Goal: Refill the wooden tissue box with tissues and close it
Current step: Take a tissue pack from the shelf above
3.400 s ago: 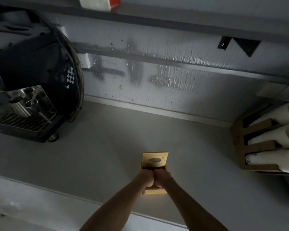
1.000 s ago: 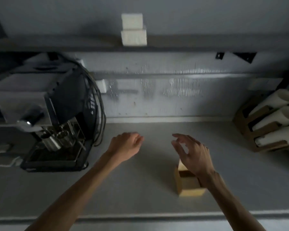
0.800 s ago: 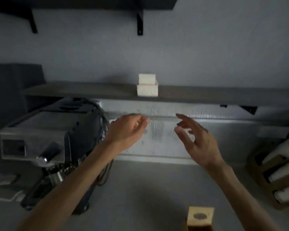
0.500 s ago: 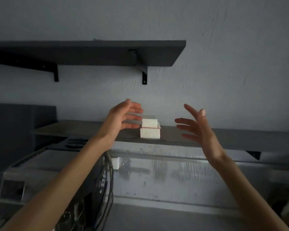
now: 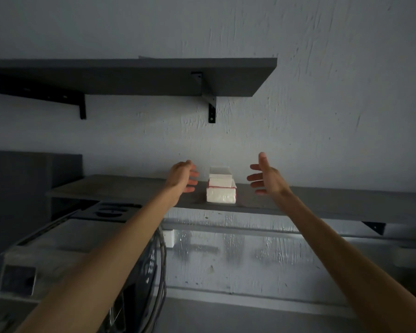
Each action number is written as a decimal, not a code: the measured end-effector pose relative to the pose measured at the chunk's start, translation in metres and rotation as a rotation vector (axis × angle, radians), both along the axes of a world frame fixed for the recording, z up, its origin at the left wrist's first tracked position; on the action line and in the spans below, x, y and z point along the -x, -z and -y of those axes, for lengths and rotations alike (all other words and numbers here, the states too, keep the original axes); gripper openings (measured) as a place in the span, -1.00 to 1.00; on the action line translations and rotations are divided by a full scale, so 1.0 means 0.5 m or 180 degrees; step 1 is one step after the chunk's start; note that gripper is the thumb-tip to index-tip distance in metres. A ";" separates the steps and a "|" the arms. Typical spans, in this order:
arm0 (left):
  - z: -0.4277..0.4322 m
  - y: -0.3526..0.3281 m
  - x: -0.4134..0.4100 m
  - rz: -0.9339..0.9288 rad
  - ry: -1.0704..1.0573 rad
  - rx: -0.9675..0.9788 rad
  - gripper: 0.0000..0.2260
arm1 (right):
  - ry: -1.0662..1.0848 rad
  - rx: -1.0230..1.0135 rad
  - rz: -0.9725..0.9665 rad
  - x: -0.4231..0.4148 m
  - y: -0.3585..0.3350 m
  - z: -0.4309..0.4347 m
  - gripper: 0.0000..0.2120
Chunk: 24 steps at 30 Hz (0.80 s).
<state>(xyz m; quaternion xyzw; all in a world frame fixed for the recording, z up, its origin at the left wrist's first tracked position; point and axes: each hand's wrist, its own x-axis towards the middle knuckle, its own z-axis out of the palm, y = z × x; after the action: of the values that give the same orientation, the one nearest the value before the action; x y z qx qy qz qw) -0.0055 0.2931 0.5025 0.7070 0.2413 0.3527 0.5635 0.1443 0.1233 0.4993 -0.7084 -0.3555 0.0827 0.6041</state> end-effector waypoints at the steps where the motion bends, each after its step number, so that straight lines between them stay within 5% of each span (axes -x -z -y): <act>1: -0.009 0.002 -0.017 -0.0023 0.0004 0.0108 -0.63 | 0.0044 0.0076 -0.0043 -0.008 -0.003 -0.019 -0.28; 8: -0.062 0.001 -0.107 -0.0450 0.0242 0.0224 -0.48 | 0.0224 0.0573 -0.0078 -0.028 -0.003 -0.135 -0.21; 13: -0.064 0.006 -0.144 -0.0857 0.0404 0.0218 -0.43 | 0.0495 0.0923 0.0072 -0.045 0.024 -0.191 0.02; 24: -0.053 -0.004 -0.197 -0.0618 0.0019 0.1005 -0.74 | 0.1207 0.1121 0.0310 -0.050 0.015 -0.232 -0.36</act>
<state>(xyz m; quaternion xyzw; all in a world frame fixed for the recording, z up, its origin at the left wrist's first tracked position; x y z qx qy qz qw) 0.0928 0.3197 0.5047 0.6412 0.3449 0.2389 0.6426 0.1691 0.2391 0.4916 -0.8597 -0.2252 -0.0056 0.4584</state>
